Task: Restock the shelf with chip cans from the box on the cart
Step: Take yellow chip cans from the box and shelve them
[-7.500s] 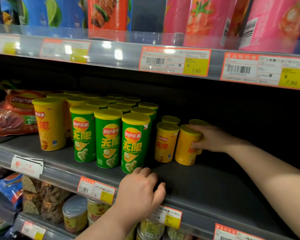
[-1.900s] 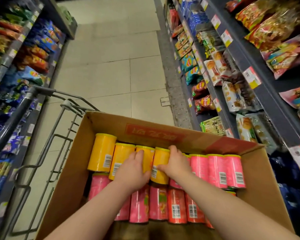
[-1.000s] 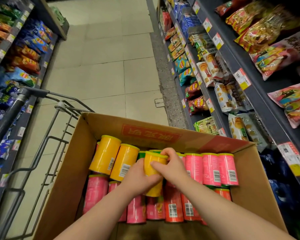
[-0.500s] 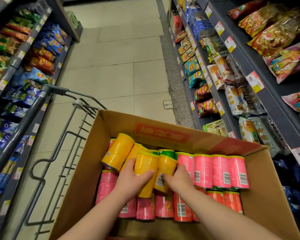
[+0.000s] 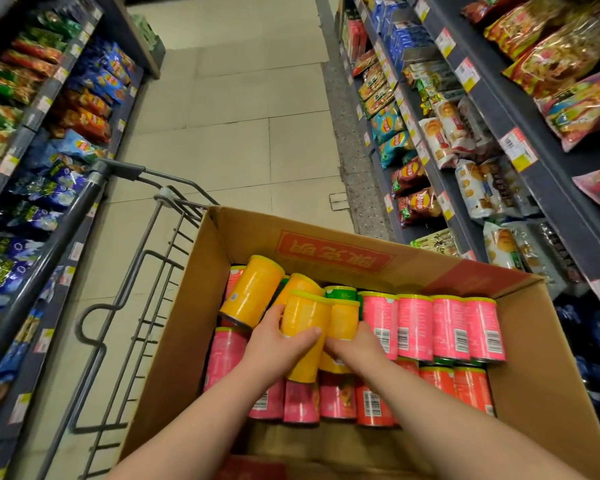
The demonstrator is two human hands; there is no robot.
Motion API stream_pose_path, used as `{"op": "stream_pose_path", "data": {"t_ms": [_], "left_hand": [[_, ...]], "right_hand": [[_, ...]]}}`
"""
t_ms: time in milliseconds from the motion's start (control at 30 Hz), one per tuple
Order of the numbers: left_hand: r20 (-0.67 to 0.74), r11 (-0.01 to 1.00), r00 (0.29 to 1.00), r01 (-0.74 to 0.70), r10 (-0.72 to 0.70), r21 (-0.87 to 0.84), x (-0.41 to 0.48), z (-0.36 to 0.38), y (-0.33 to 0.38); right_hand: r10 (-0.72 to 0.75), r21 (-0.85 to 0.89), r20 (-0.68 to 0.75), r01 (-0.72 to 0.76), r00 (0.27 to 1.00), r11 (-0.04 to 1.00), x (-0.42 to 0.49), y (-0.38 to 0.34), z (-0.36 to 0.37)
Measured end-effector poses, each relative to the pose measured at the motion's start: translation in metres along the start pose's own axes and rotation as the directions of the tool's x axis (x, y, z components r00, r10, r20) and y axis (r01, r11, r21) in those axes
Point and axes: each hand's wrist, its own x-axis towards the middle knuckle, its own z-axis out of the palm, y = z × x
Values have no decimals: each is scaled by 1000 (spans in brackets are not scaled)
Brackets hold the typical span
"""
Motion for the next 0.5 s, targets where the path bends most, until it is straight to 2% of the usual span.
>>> {"op": "stream_pose_path", "data": {"t_ms": [267,500], "left_hand": [[78,1000,996,-29,30,-6,-11,1,13],[156,992,980,-129,126,10,-42,-5,19]], "right_hand": [[3,88,-160,11,987,996,-71,-4,-46],[9,180,-293,46,956,983,-122,8,-53]]}}
